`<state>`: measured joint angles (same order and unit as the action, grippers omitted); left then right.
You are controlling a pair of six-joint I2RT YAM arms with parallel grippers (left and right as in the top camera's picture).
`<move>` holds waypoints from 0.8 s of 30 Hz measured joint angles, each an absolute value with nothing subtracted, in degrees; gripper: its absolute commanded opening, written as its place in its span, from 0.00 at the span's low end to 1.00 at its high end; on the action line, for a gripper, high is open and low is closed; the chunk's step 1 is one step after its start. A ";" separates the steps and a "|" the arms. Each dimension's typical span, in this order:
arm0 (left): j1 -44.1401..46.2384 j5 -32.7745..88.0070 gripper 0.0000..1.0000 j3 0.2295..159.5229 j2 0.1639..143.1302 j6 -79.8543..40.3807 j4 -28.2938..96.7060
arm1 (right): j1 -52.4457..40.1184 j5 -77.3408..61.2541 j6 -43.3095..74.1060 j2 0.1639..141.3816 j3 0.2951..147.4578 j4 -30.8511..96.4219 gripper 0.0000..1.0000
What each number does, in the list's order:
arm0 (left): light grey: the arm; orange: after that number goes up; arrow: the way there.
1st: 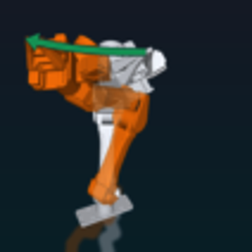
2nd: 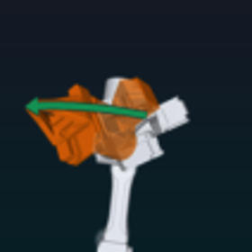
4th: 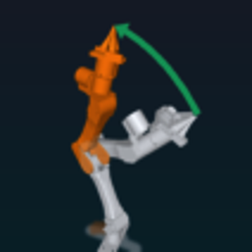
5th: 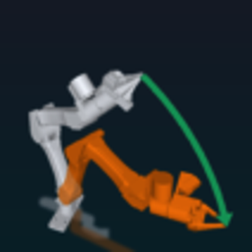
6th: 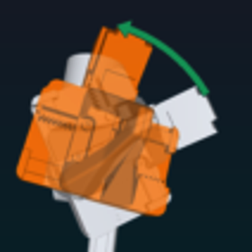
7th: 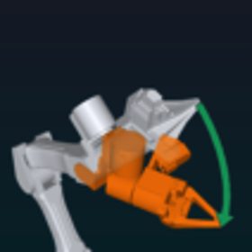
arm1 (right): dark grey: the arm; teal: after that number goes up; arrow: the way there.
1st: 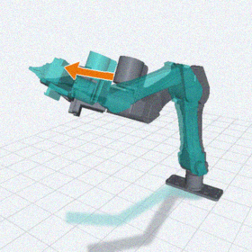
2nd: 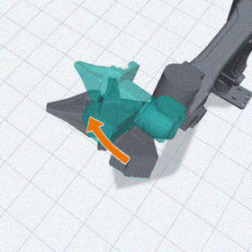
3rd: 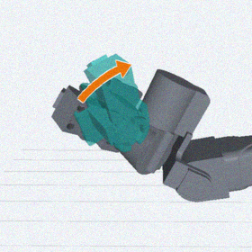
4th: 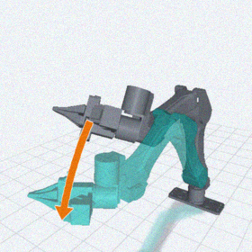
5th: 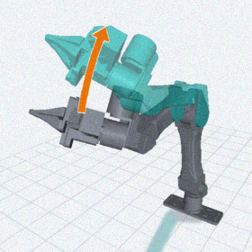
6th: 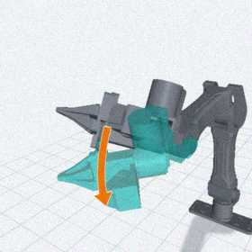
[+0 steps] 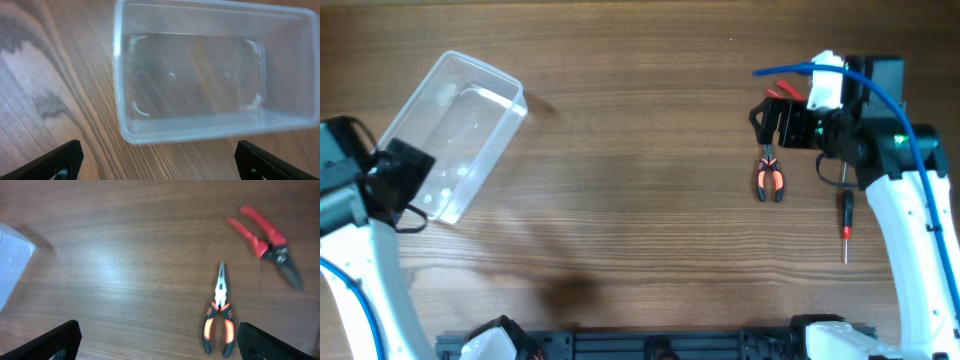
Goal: Pack container
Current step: 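Grasp the clear plastic container's rim with the left gripper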
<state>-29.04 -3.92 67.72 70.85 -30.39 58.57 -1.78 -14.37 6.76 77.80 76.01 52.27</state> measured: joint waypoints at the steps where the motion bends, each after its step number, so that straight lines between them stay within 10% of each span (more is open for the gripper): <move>1: -30.79 -3.11 1.00 67.72 72.38 -30.59 58.08 | -1.78 -13.87 6.11 78.96 78.08 53.21 1.00; 21: -35.55 -2.31 0.99 67.75 97.34 -30.83 50.04 | -1.78 -12.99 2.24 87.55 79.96 56.62 1.00; 24: -35.55 -3.51 0.76 67.75 98.41 -31.05 48.95 | -1.78 -12.99 2.24 87.55 79.96 57.91 1.00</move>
